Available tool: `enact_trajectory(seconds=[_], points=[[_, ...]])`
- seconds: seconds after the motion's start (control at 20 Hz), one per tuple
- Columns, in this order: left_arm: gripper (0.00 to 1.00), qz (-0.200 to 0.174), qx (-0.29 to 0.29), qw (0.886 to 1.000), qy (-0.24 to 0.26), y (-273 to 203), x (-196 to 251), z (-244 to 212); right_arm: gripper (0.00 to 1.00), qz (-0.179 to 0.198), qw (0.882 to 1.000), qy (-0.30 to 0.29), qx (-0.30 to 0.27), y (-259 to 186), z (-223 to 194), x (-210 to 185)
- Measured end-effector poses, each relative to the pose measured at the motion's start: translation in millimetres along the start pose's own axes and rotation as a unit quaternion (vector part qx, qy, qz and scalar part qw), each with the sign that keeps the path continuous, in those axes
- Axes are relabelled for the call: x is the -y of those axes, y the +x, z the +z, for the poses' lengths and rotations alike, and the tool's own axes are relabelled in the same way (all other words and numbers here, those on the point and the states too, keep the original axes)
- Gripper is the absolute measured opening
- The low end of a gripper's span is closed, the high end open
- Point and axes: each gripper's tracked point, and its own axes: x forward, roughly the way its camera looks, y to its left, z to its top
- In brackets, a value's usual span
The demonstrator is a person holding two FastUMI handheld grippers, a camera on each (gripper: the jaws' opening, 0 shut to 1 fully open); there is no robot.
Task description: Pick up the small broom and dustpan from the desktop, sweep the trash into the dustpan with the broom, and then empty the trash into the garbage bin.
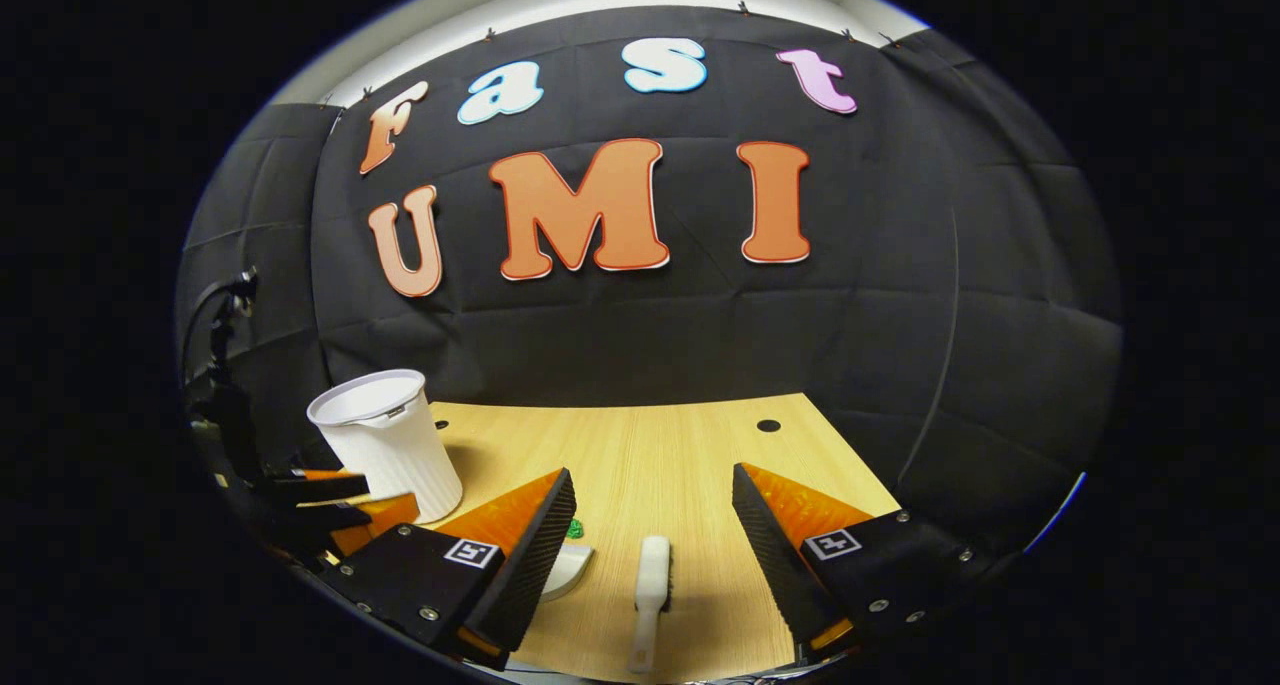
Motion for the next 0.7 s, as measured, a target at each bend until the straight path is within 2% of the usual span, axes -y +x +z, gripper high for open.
enact_trajectory(seconds=[0.15, 0.25, 0.35, 0.45, 0.55, 0.7], points=[[0.98, -0.027, -0.118, 0.993, -0.003, 10.4, 8.2, -60.1, 0.95, -0.005, 1.0, 0.015, -0.012, 0.7, -8.8, 16.9], [0.99, -0.034, -0.199, 0.979, -0.007, 14.4, 9.6, -90.2, 0.95, -0.008, 1.0, 0.019, -0.017, 0.9, -12.5, 27.5], [0.99, -0.048, -0.273, 0.961, -0.015, 17.9, 10.7, -108.1, 0.95, -0.009, 1.0, 0.018, -0.022, 2.5, -16.7, 35.4], [1.0, -0.058, -0.351, 0.934, -0.024, 16.4, 10.0, -127.9, 0.95, -0.007, 0.999, 0.024, -0.029, 3.8, -22.4, 40.7], [1.0, -0.057, -0.398, 0.915, -0.022, 15.5, 3.8, -142.2, 0.95, -0.004, 0.999, 0.03, -0.037, 5.7, -27.9, 43.6], [0.99, -0.05, -0.44, 0.896, -0.04, 24.5, 7.2, -140.7, 0.95, -0.005, 0.998, 0.033, -0.047, 8.3, -34.6, 48.7]])
